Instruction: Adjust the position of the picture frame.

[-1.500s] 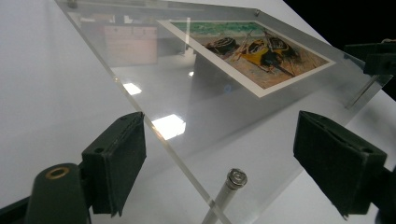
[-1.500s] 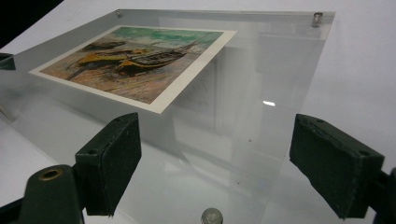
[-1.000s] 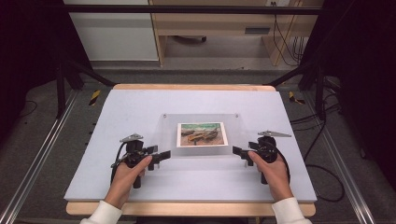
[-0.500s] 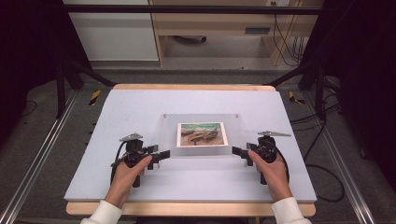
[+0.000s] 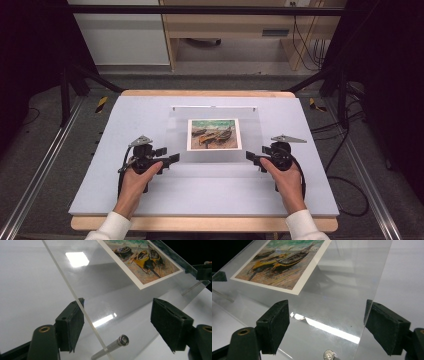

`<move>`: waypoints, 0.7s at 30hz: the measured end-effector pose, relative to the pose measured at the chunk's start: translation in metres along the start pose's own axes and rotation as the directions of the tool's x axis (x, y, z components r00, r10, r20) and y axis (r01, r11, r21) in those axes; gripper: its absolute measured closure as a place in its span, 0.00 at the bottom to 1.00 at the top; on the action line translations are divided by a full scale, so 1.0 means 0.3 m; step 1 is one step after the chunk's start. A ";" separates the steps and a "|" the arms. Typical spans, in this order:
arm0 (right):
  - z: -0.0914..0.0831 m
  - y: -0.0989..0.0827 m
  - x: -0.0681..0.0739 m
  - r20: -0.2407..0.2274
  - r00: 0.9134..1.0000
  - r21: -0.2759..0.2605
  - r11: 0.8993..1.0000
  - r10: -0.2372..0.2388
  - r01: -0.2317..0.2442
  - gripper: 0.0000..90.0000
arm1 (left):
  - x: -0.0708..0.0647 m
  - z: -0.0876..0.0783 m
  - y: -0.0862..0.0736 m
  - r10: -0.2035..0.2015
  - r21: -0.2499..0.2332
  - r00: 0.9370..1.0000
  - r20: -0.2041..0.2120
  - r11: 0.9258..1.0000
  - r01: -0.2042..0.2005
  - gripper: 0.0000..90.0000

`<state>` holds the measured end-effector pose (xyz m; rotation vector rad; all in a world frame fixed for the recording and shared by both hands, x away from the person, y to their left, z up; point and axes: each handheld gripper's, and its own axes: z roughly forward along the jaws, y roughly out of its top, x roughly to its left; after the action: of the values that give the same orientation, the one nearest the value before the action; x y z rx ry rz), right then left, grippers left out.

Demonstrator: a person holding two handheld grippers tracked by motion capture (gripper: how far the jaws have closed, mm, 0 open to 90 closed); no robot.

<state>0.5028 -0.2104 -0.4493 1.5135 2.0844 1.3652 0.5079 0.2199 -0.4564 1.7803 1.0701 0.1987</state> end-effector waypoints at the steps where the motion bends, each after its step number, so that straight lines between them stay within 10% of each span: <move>1: -0.003 -0.002 0.004 0.001 1.000 0.002 1.000 -0.005 0.005 0.23 | -0.002 -0.001 -0.002 -0.005 -0.002 1.000 0.000 1.000 0.005 0.30; 21: -0.050 -0.027 0.024 0.018 0.998 -0.009 0.998 -0.067 0.067 0.32 | -0.029 -0.043 -0.034 0.019 -0.027 1.000 -0.017 0.999 -0.019 0.41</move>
<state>0.4849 -0.2129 -0.4453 1.4330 2.0955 1.3305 0.4895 0.2231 -0.4556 1.7675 1.0581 0.2391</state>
